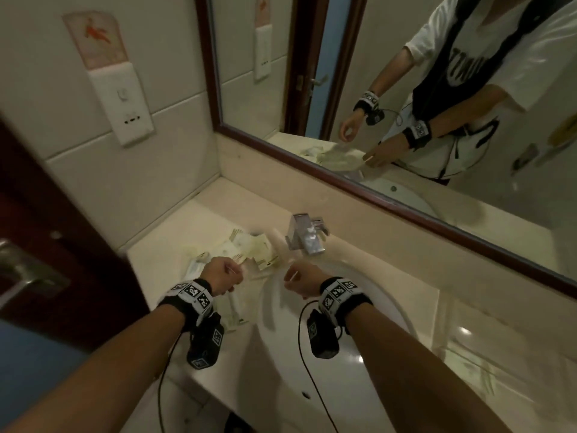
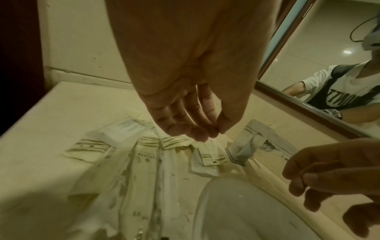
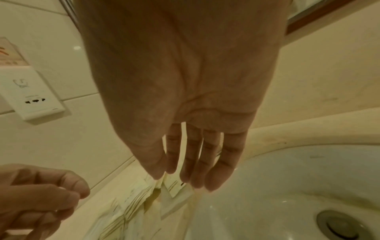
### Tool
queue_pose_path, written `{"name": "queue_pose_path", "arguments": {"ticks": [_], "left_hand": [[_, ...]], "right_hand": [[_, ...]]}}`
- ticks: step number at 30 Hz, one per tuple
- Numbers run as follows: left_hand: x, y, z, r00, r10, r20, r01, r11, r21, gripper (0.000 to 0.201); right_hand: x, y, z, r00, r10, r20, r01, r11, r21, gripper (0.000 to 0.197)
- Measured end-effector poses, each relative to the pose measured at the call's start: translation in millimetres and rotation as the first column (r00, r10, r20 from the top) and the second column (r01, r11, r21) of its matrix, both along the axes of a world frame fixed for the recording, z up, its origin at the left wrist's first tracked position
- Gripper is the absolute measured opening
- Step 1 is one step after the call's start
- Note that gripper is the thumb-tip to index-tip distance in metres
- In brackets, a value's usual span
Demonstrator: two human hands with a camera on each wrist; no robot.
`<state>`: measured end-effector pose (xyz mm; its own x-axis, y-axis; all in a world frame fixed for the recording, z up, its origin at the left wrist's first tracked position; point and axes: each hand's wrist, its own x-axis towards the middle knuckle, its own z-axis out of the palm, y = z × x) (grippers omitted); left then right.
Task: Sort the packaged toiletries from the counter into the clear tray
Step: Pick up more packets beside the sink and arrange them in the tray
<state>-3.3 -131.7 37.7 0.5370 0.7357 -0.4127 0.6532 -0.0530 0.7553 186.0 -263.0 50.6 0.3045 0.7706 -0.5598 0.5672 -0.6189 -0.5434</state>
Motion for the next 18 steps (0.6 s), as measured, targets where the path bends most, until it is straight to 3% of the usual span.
{"name": "queue_pose_path", "arguments": {"ticks": [12,18], "left_hand": [[-26.2,74.1,-34.9,0.993,-0.042,-0.107,0.05,0.996,0.068,0.01],[-14.5,98.3,-48.4,0.992,0.039,-0.123,-0.028,0.996,0.091,0.025]], "right_hand": [[-28.2,91.6,-38.5,0.993,-0.02,0.117,0.015,0.999,0.047,0.041],[-28.6,128.5,-42.6,0.966,-0.04,0.254,0.008,0.992,0.127,0.053]]}}
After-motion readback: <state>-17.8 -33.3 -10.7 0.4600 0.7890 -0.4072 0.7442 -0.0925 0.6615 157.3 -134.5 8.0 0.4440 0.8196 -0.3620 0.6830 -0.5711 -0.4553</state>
